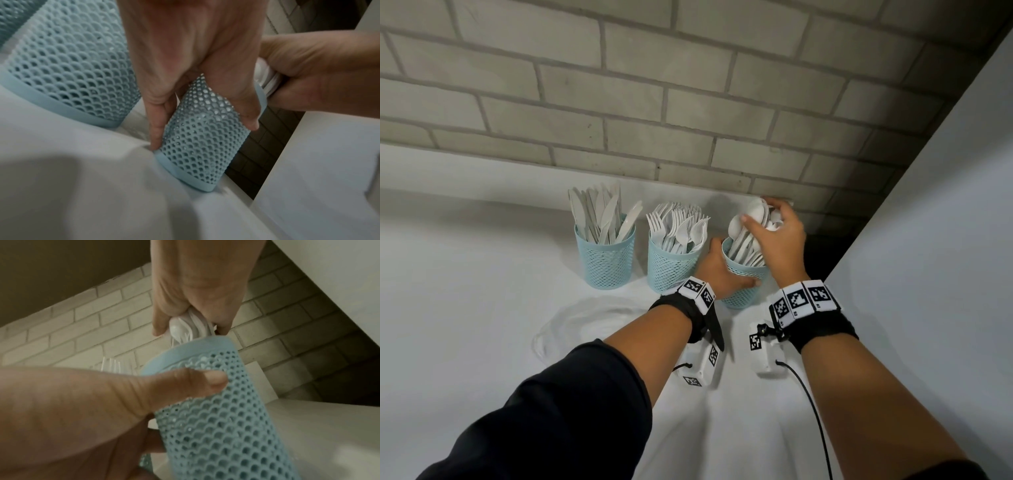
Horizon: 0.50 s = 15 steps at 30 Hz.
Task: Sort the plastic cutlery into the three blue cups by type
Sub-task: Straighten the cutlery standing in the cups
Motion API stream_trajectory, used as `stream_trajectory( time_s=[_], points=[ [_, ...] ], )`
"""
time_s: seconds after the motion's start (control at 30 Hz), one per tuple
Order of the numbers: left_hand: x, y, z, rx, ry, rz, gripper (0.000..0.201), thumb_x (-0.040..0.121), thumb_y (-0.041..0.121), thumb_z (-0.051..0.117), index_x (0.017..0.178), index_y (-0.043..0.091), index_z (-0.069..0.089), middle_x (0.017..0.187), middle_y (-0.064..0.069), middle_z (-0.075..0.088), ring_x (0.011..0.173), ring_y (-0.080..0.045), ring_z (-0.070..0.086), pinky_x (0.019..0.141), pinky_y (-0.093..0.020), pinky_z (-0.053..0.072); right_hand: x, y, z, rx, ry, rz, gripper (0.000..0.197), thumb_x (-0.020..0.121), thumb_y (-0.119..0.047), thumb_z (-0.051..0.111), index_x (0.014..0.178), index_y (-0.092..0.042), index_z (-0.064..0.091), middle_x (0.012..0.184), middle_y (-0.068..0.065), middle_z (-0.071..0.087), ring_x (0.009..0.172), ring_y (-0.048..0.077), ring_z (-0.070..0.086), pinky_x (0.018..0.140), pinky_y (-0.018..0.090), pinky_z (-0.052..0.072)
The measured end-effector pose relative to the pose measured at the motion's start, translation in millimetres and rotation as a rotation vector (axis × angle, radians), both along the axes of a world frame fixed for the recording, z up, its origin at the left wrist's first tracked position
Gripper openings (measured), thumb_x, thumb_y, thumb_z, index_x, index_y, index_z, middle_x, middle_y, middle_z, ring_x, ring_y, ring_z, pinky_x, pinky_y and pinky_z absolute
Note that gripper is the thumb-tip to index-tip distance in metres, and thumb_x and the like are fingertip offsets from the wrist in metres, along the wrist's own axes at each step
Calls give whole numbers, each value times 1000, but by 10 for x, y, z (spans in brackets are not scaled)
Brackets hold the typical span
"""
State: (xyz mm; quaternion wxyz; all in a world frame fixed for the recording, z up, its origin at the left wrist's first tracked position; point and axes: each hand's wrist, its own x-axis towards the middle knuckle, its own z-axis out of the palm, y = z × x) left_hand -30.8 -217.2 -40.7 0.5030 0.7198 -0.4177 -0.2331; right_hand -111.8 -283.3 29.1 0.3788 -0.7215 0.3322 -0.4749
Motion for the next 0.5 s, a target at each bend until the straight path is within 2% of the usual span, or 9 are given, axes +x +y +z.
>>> stream_trajectory(
  time_s=[0.03,0.13,0.2,0.23,0.3,0.33,0.43,0.5],
  points=[
    [-1,-1,10,-1,8,-8,94,54,32,89,126,12,33,123,-5,52,114,-21,53,99,-39,45,-13,-23,16,-3,-34,0,37,73,-20,78,106,-17,62,110,8,64,96,16,63,87,29,53],
    [-3,5,33,-2,25,-14,91,58,27,88,127,10,32,125,-4,51,115,-20,52,99,-34,43,-23,-54,40,7,-118,-3,23,76,-19,76,94,-21,61,105,11,64,93,21,63,86,37,54],
    [-5,7,45,2,9,-6,92,57,28,88,127,9,32,123,-3,50,114,-18,49,98,-31,41,-21,-53,46,-17,-88,-3,19,80,-19,72,97,-19,62,107,10,63,97,20,61,90,37,52],
    [-1,3,50,9,2,0,93,57,29,89,127,9,31,123,-3,49,113,-17,48,98,-31,40,-19,-53,45,-30,-55,-3,21,83,-21,70,101,-17,63,111,8,62,100,17,59,90,33,51],
    [8,-3,64,28,-8,0,94,56,30,89,127,9,31,123,-4,49,114,-19,48,100,-33,40,-17,-34,30,-60,26,-9,31,86,-26,65,114,-15,61,122,4,57,108,10,51,89,20,45],
    [18,-6,67,36,-8,-4,94,55,30,89,126,9,32,122,-4,51,114,-20,50,100,-35,42,-11,-24,6,-82,78,-6,37,86,-31,64,120,-17,58,128,3,53,114,11,48,92,19,40],
    [21,-21,46,36,17,-16,99,48,34,90,125,14,31,118,-2,56,110,-21,56,98,-41,47,39,-24,-91,-175,357,18,50,83,-48,62,128,-27,54,142,7,41,130,23,40,105,36,37],
    [15,-23,32,37,17,-21,107,44,39,89,130,17,29,121,-1,56,112,-20,56,98,-42,47,79,-22,-101,-214,497,34,48,84,-47,60,126,-23,58,141,9,42,128,25,41,105,39,38]
  ],
)
